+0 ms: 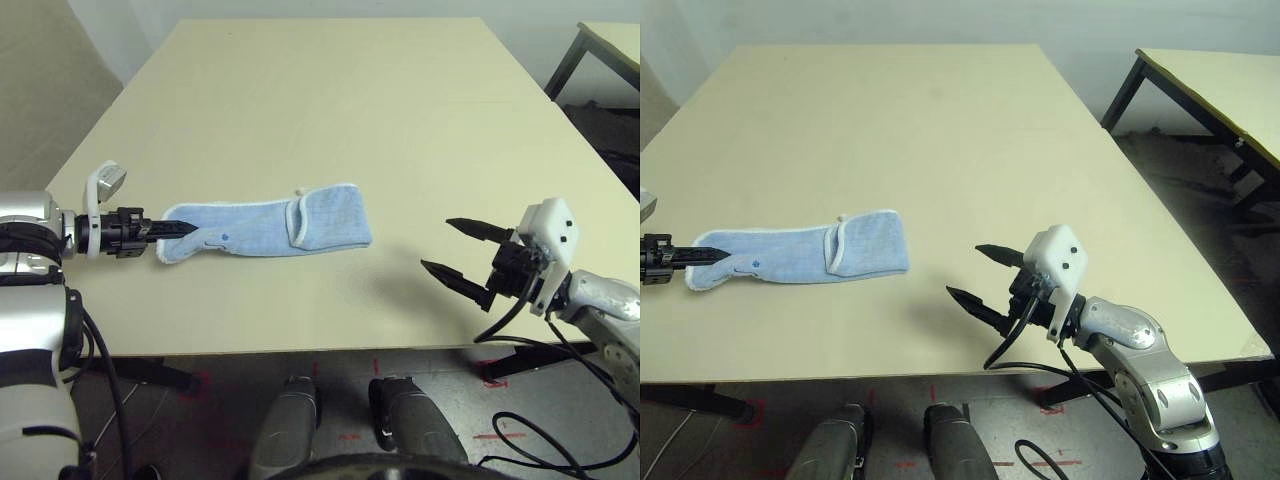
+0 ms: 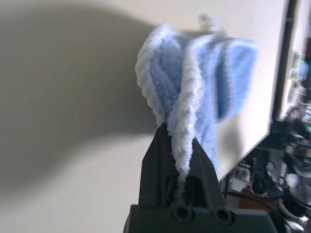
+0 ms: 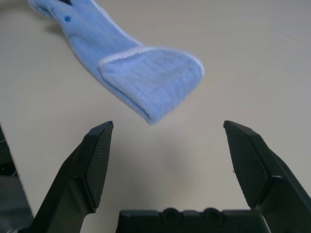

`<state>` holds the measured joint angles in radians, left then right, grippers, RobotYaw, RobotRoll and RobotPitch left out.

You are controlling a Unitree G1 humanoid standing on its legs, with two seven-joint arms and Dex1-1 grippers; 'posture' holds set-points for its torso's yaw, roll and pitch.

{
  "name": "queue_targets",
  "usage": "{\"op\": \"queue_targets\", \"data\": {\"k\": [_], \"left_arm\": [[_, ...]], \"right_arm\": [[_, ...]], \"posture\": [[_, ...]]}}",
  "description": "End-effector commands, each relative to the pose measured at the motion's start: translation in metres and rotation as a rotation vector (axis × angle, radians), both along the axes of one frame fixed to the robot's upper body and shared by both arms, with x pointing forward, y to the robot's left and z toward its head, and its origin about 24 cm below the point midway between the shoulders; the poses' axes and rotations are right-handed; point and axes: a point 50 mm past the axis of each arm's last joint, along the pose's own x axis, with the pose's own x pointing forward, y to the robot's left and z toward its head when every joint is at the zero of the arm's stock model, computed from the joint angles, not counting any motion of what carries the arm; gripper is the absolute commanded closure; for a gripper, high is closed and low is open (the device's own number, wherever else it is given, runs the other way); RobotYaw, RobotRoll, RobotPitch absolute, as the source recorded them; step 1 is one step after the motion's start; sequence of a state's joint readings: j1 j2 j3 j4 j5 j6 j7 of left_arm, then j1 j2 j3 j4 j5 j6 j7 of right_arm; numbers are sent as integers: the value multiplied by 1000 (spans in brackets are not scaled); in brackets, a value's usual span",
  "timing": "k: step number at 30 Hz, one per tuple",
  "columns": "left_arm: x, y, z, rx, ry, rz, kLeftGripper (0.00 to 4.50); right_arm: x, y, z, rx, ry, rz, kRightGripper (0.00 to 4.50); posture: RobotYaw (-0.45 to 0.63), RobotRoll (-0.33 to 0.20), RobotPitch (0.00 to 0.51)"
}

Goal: Fold the towel and set it aside.

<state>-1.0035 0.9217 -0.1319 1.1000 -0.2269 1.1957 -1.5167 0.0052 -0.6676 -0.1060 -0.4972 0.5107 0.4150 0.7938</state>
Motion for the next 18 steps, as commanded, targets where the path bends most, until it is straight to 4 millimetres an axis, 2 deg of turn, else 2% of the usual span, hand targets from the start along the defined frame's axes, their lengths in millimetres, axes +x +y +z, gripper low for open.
{"op": "queue_targets", "data": {"k": [1, 5, 9, 14, 18], "left_arm": [[14, -35, 10, -103, -3, -103, 4476], [24, -77, 25, -205, -18, -215, 4476], [27, -107, 24, -230, -12, -303, 4476], [32, -132, 21, -249, -11, -358, 4476], [38, -144, 20, -257, -23, -368, 4476]], "right_arm": [[-1, 1, -3, 4, 1, -1, 0], [-2, 2, -5, 10, 1, -11, 0], [-3, 2, -6, 18, -2, -28, 0], [-6, 4, -8, 26, -2, -39, 0], [-7, 5, -8, 29, -5, -50, 0]], "posture": [[-64, 0, 115], [-78, 0, 112], [-93, 0, 108], [-109, 0, 103], [-123, 0, 102]]}}
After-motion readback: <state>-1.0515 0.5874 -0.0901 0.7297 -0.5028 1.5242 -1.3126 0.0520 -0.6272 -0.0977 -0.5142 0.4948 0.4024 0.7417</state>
